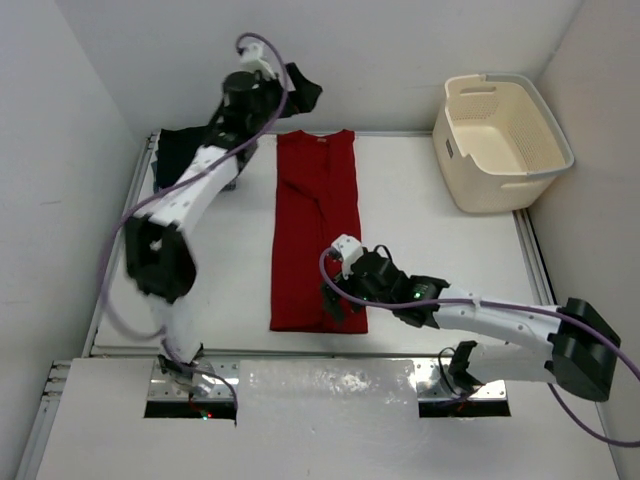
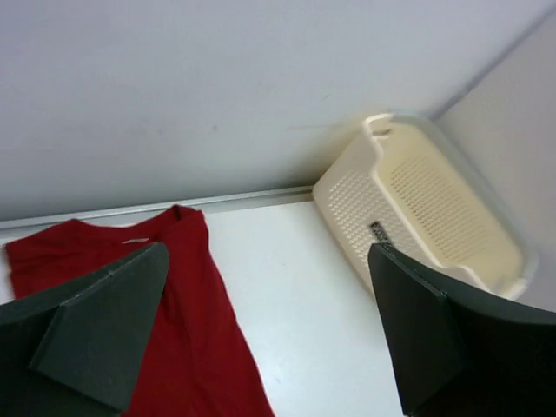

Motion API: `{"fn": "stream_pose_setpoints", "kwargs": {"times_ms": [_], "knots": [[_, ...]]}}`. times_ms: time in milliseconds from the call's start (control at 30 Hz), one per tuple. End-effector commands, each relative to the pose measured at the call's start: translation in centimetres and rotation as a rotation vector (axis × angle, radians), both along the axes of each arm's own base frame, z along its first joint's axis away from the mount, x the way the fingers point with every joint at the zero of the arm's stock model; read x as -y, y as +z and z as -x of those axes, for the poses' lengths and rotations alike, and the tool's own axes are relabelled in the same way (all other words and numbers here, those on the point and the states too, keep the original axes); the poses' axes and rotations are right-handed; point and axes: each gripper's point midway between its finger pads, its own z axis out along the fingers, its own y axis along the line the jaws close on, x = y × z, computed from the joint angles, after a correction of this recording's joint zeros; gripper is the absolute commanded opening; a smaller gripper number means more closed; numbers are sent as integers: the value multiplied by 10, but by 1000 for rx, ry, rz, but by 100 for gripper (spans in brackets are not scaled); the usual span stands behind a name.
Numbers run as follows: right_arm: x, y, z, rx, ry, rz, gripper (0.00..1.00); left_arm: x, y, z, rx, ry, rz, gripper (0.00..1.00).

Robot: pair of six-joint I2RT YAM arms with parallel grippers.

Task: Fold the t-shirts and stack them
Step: Rotate the tshirt 90 degrees, then grab the bottom of the folded rectangular tshirt with both arms

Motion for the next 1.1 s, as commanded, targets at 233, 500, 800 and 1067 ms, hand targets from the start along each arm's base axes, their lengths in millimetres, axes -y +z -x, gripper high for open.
{"fn": "stream_pose_setpoints", "kwargs": {"times_ms": [233,500,800,1067], "knots": [[50,-31,23,-134,-35,38,99,-48,-123,221,-288,171,4,100],[51,-59,66,-279,215,124,99,-61,-197,321,-612,164,-33,100],[60,-78,67,-269,209,159,99,-79,-284,422,-977,53,-88,100],[62,-87,64,-251,181,165,96,-77,-315,450,-1068,-6,-53,91]]}}
